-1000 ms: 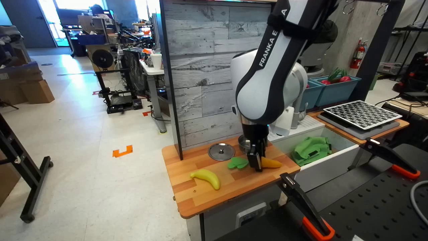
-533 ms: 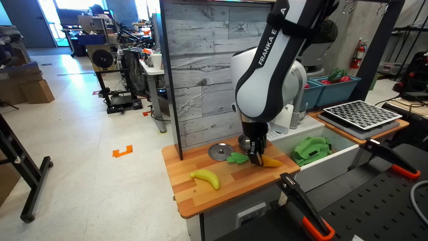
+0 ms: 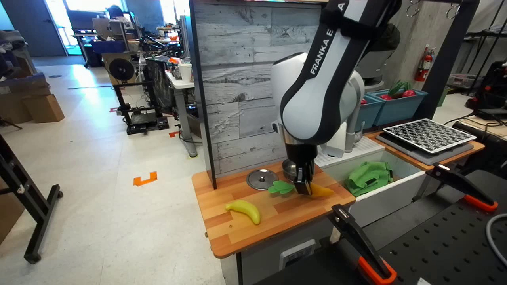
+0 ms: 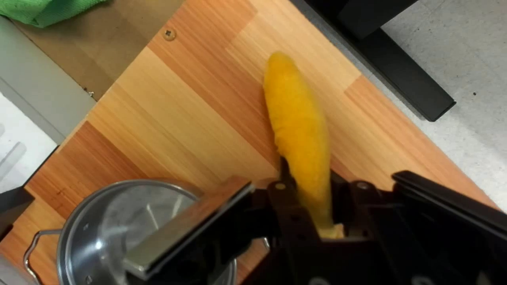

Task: Pick up the carrot plush toy to the left of the counter

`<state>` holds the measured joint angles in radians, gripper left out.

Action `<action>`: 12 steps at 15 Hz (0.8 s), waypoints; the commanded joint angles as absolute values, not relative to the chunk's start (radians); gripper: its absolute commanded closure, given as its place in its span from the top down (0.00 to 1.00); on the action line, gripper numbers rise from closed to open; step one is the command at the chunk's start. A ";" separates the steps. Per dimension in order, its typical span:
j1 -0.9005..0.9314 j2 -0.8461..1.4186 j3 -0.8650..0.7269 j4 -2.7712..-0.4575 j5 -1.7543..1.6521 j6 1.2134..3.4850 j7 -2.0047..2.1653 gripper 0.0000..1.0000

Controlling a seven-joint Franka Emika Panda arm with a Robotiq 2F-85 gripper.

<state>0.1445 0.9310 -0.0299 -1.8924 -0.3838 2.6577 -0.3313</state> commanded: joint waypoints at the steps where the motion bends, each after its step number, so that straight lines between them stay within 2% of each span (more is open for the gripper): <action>1: 0.155 0.821 -0.037 -2.005 -0.410 2.705 -0.290 0.03; 12: 0.171 0.703 0.022 -2.012 -0.372 2.662 -0.218 0.03</action>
<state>0.1520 0.7220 0.0121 -2.0107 -0.3837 2.6889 -0.2445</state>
